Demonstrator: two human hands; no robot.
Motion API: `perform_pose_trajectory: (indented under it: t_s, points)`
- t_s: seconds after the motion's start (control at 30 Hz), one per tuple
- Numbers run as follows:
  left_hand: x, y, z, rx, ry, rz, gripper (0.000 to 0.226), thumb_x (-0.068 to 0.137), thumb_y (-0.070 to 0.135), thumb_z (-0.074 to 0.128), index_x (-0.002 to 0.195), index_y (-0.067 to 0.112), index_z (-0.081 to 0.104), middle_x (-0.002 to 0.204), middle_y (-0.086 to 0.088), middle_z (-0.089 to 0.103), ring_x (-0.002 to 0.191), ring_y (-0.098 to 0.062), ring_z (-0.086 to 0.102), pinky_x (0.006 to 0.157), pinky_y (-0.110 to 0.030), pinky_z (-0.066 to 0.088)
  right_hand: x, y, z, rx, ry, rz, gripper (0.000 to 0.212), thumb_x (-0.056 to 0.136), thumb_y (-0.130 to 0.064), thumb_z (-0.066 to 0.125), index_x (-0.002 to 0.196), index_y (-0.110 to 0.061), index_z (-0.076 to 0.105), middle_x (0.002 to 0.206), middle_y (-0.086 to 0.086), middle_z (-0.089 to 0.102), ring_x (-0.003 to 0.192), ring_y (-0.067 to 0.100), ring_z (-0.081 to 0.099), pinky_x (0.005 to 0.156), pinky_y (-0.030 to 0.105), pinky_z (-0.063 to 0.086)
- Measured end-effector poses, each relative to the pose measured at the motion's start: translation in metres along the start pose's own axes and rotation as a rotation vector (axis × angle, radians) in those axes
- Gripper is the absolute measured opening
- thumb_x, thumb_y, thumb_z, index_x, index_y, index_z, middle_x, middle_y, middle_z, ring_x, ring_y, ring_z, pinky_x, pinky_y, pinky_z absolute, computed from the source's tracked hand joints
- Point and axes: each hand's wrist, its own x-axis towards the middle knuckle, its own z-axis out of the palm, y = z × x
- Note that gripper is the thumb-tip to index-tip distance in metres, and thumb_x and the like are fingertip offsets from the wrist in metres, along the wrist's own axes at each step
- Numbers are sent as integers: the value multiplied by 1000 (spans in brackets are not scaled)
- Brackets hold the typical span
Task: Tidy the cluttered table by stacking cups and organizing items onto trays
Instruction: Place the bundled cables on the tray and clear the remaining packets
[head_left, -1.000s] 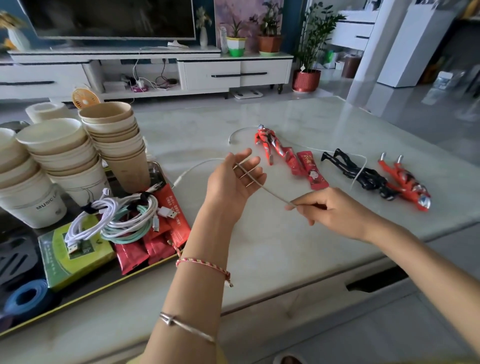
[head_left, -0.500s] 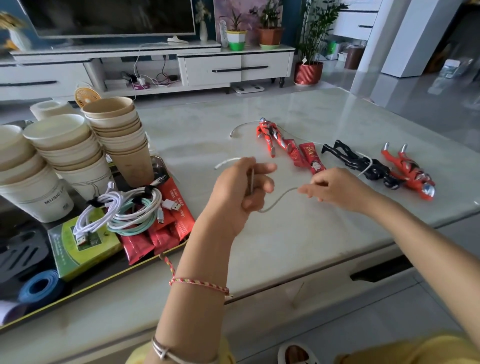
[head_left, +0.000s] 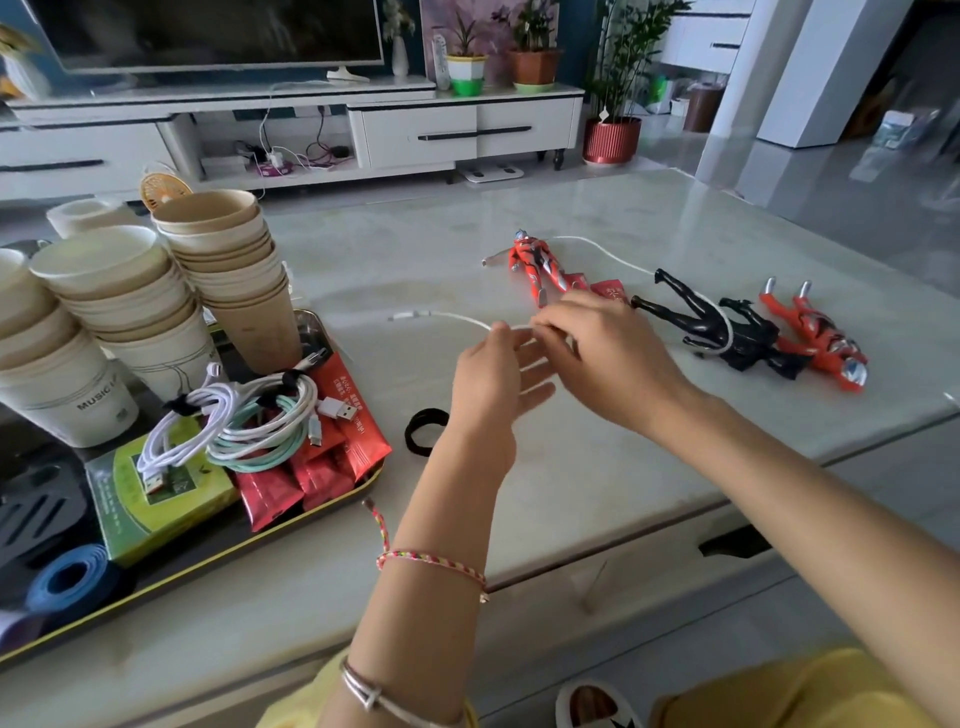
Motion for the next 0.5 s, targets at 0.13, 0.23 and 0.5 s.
perform_pose_trajectory:
  t_s: [0.13,0.23,0.5]
  points:
    - [8,1,2,-127,70,40,39,101,25,29,80,11,59,78,-2,65,71,-13,63,63,-23,52,-11,-9,8,-25,-28,-111,33,82,5,52,112,-6,61,99,12,58,86,34,60,61,39,48]
    - [12,3,4,-237,69,39,39,102,24,28,79,13,58,72,0,67,71,-12,63,73,-24,51,-15,-5,12,8,-15,-148,49,82,11,52,129,-4,52,110,17,59,93,36,62,65,44,53]
    - [14,25,-8,-740,-24,81,41,102,22,26,65,12,40,40,1,43,43,-16,47,59,-31,51,-16,57,6,-215,87,129,12,85,-3,60,89,-3,72,86,19,59,86,37,55,75,40,38]
